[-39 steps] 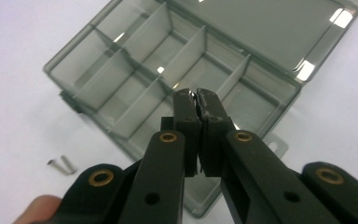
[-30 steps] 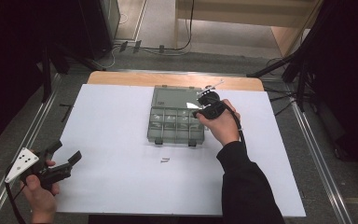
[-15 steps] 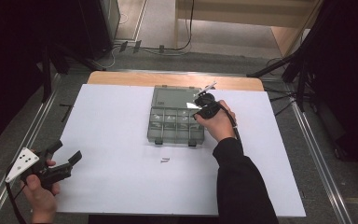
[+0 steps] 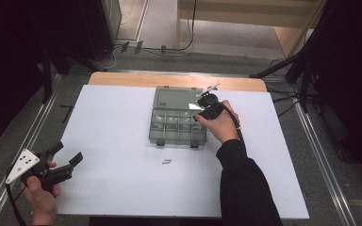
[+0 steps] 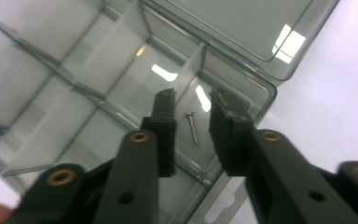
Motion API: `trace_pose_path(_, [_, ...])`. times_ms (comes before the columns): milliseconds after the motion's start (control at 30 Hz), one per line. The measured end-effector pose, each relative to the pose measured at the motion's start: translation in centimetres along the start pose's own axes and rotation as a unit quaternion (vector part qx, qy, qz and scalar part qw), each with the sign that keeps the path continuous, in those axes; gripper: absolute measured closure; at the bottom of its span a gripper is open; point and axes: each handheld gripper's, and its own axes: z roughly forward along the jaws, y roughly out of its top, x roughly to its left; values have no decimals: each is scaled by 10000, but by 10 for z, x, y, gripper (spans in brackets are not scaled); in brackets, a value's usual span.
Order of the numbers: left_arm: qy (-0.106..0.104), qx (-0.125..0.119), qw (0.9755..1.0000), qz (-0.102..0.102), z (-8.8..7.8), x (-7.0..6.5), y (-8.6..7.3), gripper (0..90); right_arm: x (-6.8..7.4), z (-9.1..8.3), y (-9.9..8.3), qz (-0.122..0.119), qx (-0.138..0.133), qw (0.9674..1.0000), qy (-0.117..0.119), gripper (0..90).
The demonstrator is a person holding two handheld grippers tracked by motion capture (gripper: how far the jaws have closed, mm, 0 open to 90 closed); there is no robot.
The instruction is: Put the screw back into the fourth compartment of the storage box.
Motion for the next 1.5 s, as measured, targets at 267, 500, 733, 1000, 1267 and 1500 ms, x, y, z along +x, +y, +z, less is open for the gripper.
trace_pose_path(267, [9,31,10000,12,0,-1,0,137,11,-15,-2,-92,-107,9994,304,296])
trace_pose_path(500, [29,16,10000,-14,-1,0,0,137,25,-24,-8,-73,-161,9993,337,141])
trace_pose_path(733, [20,27,10000,-12,-1,1,0,137,42,-36,-14,-261,-377,9978,486,144])
trace_pose_path(1000, [-7,16,10000,-7,0,0,0,137,64,-41,-23,-422,-399,9964,611,150])
trace_pose_path(1267, [-13,10,10000,-8,0,0,0,137,80,-42,-32,-529,-454,9952,686,215])
trace_pose_path(1500, [-11,6,10000,-8,0,0,0,138,92,-42,-40,-619,-457,9937,815,294])
